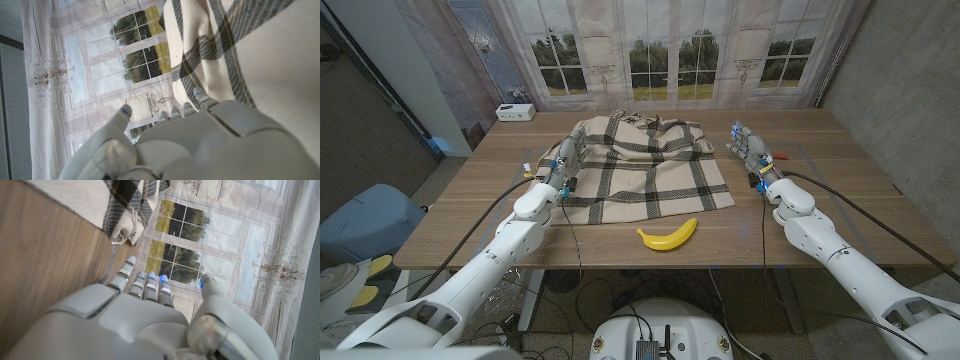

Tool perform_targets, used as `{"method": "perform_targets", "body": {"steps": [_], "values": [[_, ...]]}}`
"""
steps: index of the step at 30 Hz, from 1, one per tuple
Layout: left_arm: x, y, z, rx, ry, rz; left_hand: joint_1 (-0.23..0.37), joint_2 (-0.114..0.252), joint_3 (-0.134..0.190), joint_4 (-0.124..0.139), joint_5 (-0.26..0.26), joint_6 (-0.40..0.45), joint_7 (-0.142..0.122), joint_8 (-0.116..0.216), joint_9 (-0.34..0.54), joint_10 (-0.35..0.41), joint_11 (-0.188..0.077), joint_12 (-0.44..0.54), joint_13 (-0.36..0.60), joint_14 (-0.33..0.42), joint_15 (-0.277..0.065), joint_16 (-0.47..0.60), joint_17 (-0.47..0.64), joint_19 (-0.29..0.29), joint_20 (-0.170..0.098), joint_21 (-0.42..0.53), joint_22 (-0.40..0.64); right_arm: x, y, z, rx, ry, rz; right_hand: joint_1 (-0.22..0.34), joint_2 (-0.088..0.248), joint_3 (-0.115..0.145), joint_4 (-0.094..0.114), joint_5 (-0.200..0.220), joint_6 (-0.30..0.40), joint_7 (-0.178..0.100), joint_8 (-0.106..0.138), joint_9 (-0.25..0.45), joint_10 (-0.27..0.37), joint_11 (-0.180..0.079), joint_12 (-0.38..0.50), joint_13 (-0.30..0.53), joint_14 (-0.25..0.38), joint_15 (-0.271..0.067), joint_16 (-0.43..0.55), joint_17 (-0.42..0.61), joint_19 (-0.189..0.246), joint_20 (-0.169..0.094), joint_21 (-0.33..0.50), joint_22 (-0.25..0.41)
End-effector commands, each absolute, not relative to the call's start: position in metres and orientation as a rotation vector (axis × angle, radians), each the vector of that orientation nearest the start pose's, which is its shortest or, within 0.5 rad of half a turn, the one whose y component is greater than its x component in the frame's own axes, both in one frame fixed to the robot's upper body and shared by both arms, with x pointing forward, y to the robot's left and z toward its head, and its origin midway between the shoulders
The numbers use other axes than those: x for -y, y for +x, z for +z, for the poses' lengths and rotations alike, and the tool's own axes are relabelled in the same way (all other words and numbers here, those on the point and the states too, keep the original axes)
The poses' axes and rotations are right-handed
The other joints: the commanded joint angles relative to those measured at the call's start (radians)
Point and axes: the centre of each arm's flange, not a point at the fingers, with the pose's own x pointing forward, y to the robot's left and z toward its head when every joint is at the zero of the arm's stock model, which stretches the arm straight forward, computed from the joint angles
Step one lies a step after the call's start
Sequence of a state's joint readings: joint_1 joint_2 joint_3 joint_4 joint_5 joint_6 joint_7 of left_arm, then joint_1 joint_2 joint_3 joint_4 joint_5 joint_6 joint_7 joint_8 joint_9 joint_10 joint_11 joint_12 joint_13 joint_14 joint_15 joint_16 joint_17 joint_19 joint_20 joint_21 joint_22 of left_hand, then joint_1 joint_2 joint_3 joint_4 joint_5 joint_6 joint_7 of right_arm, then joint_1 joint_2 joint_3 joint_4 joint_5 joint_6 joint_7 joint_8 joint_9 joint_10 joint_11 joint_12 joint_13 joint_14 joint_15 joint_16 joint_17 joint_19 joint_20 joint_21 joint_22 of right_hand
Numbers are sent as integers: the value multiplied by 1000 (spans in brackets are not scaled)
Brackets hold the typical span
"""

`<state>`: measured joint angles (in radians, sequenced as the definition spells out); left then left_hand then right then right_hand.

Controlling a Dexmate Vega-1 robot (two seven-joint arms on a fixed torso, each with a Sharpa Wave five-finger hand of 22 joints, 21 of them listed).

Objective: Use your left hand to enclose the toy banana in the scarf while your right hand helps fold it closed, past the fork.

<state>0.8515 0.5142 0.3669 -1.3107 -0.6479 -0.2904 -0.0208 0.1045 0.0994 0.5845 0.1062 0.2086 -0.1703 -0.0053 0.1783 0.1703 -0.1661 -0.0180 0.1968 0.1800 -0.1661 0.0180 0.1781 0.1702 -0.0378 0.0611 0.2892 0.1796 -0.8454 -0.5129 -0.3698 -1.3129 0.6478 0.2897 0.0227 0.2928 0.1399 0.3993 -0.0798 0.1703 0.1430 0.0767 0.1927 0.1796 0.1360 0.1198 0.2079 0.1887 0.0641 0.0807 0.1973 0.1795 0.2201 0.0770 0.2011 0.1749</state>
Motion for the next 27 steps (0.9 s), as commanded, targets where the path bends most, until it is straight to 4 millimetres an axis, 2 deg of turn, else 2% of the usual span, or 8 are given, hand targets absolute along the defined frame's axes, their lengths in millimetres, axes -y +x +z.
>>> {"method": "perform_targets", "body": {"steps": [1,4,9,12,16,20,22,27], "values": [[-291,643,-25,615,15,-179,5,6,5,-3,2,-3,-6,6,2,-24,0,9,2,-22,3,8,2,3,14,2,4,286,648,-30,595,41,203,11,1,6,-1,6,10,-1,5,4,10,-1,4,5,-2,7,7,5,7,3,5,3],[-288,640,-21,627,69,-163,10,2,3,-10,0,16,-16,11,3,0,6,16,2,-2,13,12,2,9,20,0,4,286,648,-30,595,43,201,11,1,6,-1,6,10,-2,4,4,10,-2,3,5,-2,7,7,6,7,4,5,3],[-282,634,-11,665,160,-142,19,-1,2,-24,-4,60,-22,20,3,47,10,27,2,27,16,15,1,32,52,2,5,287,647,-32,596,48,195,11,2,6,-2,6,10,-3,4,4,10,-3,3,5,-2,7,6,6,6,5,5,3],[-276,629,-3,701,234,-136,23,-3,1,-30,-6,73,-27,21,3,66,13,32,2,39,16,15,1,38,63,1,6,287,647,-33,597,50,194,11,1,6,-2,6,12,-4,4,4,11,-3,3,5,-2,8,6,6,6,6,4,3],[-267,624,6,741,319,-132,29,-6,0,-40,-8,98,-36,24,3,94,7,37,3,62,21,17,1,50,84,2,7,287,647,-33,597,50,194,11,2,5,-3,6,12,-6,4,4,14,-1,3,5,-1,10,6,7,6,7,4,3],[-258,619,13,769,389,-143,33,-9,-1,-48,-9,127,-39,28,3,119,9,42,3,84,28,20,1,56,90,0,7,284,646,-33,596,49,194,11,2,5,-3,6,13,-6,4,4,13,-2,2,5,-1,11,6,7,6,8,4,3],[-253,617,16,779,426,-146,34,-9,-2,-50,-10,133,-40,26,4,128,8,42,3,93,33,20,2,61,106,0,8,283,645,-33,596,50,195,11,2,4,-4,5,13,-7,3,5,14,-2,2,6,0,11,7,7,6,8,4,3],[-241,614,22,793,511,-176,35,-9,-2,-53,-11,144,-43,26,4,140,11,44,4,107,42,22,2,65,113,0,9,282,645,-33,596,49,194,11,2,4,-4,5,13,-7,3,5,14,-2,2,6,1,12,7,8,6,8,4,3]]}}
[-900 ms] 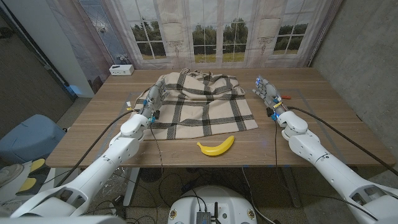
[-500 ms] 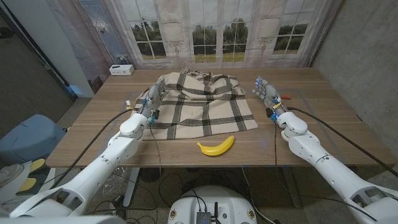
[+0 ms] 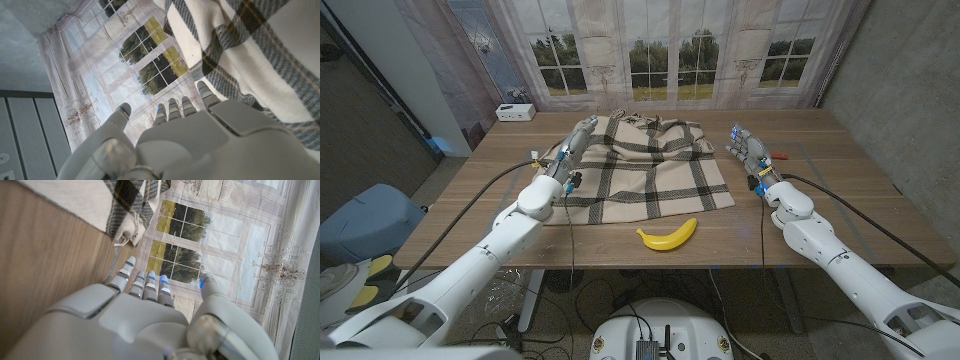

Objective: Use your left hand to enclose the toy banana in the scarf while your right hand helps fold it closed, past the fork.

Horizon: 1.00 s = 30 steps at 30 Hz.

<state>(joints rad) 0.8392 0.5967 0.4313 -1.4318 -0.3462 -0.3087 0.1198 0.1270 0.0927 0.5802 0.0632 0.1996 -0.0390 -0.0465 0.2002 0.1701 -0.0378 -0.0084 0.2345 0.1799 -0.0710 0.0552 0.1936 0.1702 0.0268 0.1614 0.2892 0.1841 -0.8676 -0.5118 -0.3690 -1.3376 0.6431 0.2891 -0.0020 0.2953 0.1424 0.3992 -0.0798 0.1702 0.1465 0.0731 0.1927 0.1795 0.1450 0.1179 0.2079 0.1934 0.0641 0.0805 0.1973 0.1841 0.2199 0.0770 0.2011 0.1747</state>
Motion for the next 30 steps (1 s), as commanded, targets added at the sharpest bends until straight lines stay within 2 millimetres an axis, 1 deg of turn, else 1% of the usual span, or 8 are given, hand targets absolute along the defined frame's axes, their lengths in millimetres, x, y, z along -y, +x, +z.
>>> {"method": "perform_targets", "body": {"steps": [1,5,11,14,20,26,27,30], "values": [[-238,613,23,795,528,-182,12,-3,2,-10,-3,14,-2,4,4,12,1,6,4,12,5,6,2,0,14,-1,4,282,645,-33,596,50,193,8,-1,4,-4,5,10,-4,3,5,5,1,1,1,1,13,7,3,7,8,4,3],[-225,608,27,814,596,-210,13,-4,1,-12,-3,17,-2,4,4,14,1,5,4,14,6,5,3,3,12,0,4,282,645,-33,596,51,192,8,-1,4,-5,5,10,-3,3,5,5,1,1,1,1,13,7,3,7,8,4,3],[-206,600,35,840,723,-250,13,-5,0,-14,-4,19,-3,1,4,13,4,2,4,13,-3,2,3,4,10,-2,5,282,645,-35,597,54,191,8,0,3,-5,5,10,-4,2,5,7,2,1,1,1,12,7,4,7,9,4,3],[-198,598,38,852,776,-278,14,-6,0,-15,-4,20,-3,0,4,14,5,1,4,11,-6,-1,3,5,4,-2,5,282,645,-36,596,57,189,8,0,3,-6,5,10,-4,2,5,8,2,1,1,1,12,6,4,7,9,4,3],[-181,598,38,881,830,-347,16,-7,-1,-20,-5,28,-4,-1,4,22,1,1,4,13,-10,-3,3,7,1,-4,5,282,644,-38,596,61,188,8,0,2,-6,5,10,-5,2,5,8,3,1,1,2,13,7,4,7,9,4,3],[-166,592,42,891,938,-378,18,-9,-2,-23,-6,30,-7,-2,5,20,-1,-2,4,13,-12,-4,3,9,0,-5,5,283,644,-40,597,65,187,8,0,2,-7,5,10,-4,2,5,8,2,0,1,2,14,6,4,7,9,3,3],[-164,591,42,892,951,-382,19,-9,-2,-24,-6,30,-7,-3,5,20,-4,-3,4,14,-12,-4,3,8,0,-5,5,283,644,-40,597,66,187,8,0,2,-7,5,10,-5,2,5,8,2,0,1,2,13,6,5,6,9,3,3],[-157,590,43,899,968,-407,20,-10,-2,-27,-6,31,-9,-4,5,21,-3,-4,4,15,-15,-5,2,8,-4,-6,5,283,644,-41,598,68,187,8,0,2,-7,5,10,-5,1,5,8,2,0,1,2,14,6,5,6,10,3,3]]}}
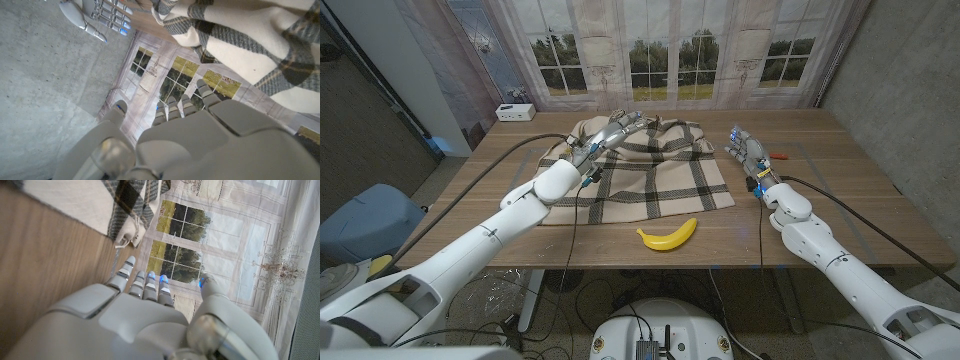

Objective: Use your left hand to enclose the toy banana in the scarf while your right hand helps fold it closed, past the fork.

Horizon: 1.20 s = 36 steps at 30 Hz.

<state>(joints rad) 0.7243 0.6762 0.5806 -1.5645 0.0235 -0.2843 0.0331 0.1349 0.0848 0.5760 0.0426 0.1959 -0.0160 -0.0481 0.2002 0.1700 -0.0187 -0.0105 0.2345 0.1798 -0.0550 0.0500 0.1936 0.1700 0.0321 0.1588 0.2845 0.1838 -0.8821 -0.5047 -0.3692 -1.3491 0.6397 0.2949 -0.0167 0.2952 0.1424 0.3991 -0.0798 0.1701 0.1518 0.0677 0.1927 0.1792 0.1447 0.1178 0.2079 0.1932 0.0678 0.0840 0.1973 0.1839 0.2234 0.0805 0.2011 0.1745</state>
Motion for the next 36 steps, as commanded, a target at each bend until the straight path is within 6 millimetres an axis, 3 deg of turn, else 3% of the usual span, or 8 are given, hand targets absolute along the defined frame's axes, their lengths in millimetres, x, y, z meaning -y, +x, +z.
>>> {"method": "perform_targets", "body": {"steps": [1,4,21,36], "values": [[-155,590,43,897,975,-420,14,-3,2,-9,-2,10,-6,-4,5,2,-1,-5,5,0,-10,-6,2,8,-13,0,5,283,644,-41,599,70,187,8,1,2,-7,5,5,1,2,5,8,3,0,2,-1,10,6,5,2,6,3,3],[-148,588,42,892,995,-443,17,-3,2,-14,-3,15,-8,-4,5,3,1,-7,5,-1,-14,-7,2,8,-24,-2,5,283,644,-42,601,72,187,8,1,2,-8,5,5,1,1,5,9,3,-1,2,-2,10,6,5,2,7,3,3],[-117,565,34,888,1185,-557,35,-4,5,-34,-4,29,-9,-4,6,13,-3,-8,5,6,-23,-8,1,15,-24,-4,5,284,632,-42,624,60,186,8,1,1,-10,5,7,-2,1,5,12,4,-1,2,1,11,6,5,3,7,3,3],[-104,539,25,903,1312,-613,76,-3,15,-77,-7,57,-10,-1,6,35,-15,-9,5,26,-35,-6,0,32,-29,-8,3,281,615,-42,646,38,182,10,2,1,-12,5,11,-2,2,6,12,2,-2,2,2,12,6,5,3,7,3,3]]}}
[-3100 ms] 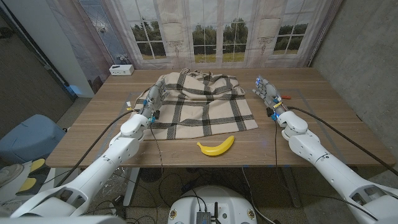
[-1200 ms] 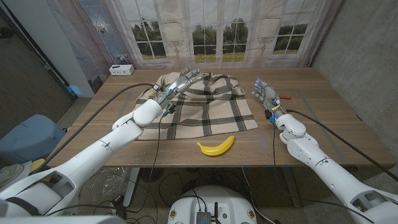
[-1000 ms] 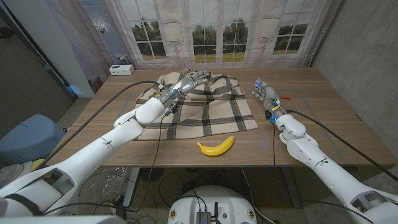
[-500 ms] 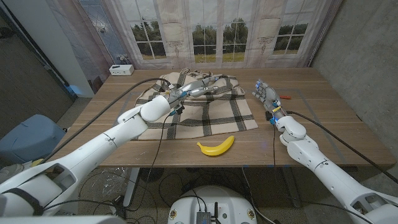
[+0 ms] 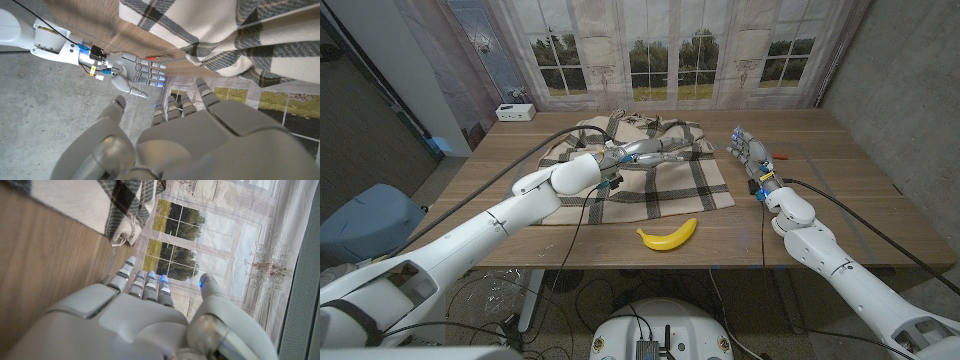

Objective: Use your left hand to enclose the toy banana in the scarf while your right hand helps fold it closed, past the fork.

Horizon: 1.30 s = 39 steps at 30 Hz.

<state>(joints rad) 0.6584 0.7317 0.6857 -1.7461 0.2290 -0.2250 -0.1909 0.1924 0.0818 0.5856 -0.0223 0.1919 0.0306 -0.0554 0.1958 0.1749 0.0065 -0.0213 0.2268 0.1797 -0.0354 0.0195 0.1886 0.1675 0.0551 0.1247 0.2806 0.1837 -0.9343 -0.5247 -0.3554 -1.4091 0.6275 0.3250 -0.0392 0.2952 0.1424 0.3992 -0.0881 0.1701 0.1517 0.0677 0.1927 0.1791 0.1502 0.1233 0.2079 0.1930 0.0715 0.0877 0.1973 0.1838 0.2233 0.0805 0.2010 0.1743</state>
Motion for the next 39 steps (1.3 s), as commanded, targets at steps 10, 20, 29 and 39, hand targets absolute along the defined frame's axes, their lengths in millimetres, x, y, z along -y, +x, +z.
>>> {"method": "perform_targets", "body": {"steps": [10,20,29,39], "values": [[-98,522,17,888,1395,-640,77,3,13,-73,-8,92,8,16,1,79,-10,10,5,62,-13,6,2,38,6,-7,3,281,598,-51,657,35,170,10,3,0,-5,5,11,-4,1,6,8,-3,-2,3,0,8,6,6,4,9,3,4],[-93,500,6,889,1458,-622,125,-5,1,-121,-11,181,5,17,2,208,-8,34,6,161,-15,14,2,72,18,-10,5,282,588,-56,663,24,173,11,3,0,-7,5,14,-7,2,6,10,-3,-2,3,1,9,6,6,3,11,2,4],[-87,480,-4,894,1544,-560,155,-15,-12,-135,-11,272,26,20,3,279,-7,37,10,286,-34,31,6,102,38,-9,9,284,577,-63,673,23,176,12,3,0,-8,5,15,-8,2,6,10,-1,-3,3,2,9,6,6,3,11,2,4],[-79,469,-18,912,1622,-519,238,-4,2,-156,-9,260,12,1,4,281,-30,18,10,342,-64,29,7,140,-9,-1,9,286,566,-72,677,26,174,12,3,-1,-9,5,20,-12,3,6,15,2,-2,3,5,12,6,6,7,12,4,4]]}}
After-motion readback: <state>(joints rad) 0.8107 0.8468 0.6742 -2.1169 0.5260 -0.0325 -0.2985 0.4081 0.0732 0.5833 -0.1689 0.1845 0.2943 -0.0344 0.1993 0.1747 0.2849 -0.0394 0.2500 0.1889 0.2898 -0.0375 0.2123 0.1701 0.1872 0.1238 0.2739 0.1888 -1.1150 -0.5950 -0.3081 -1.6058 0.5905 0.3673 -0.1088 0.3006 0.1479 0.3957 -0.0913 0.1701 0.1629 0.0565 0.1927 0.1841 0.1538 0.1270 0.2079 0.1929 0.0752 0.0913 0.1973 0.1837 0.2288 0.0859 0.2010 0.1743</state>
